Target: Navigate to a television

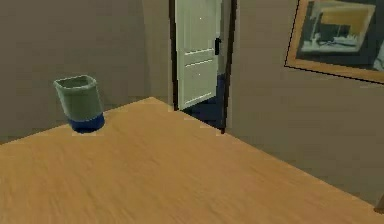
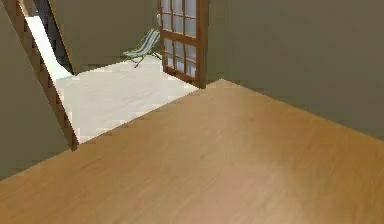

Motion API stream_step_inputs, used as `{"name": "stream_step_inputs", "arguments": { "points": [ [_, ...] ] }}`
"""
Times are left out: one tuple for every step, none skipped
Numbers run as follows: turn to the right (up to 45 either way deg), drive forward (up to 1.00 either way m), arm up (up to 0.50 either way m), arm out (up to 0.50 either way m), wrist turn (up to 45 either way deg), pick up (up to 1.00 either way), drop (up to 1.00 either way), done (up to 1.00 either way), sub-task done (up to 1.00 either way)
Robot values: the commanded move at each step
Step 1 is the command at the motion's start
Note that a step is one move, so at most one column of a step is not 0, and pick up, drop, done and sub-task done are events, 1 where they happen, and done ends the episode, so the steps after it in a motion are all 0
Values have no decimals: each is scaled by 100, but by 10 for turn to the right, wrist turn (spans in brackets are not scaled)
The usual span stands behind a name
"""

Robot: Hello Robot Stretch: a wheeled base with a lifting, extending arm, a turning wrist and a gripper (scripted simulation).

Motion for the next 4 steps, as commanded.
{"name": "stream_step_inputs", "arguments": {
  "points": [
    [0, 100, 0, 0, 0, 0, 0, 0, 0],
    [0, 100, 0, 0, 0, 0, 0, 0, 0],
    [0, 45, 0, 0, 0, 0, 0, 0, 0],
    [450, 0, 0, 0, 0, 0, 0, 0, 0]
  ]
}}
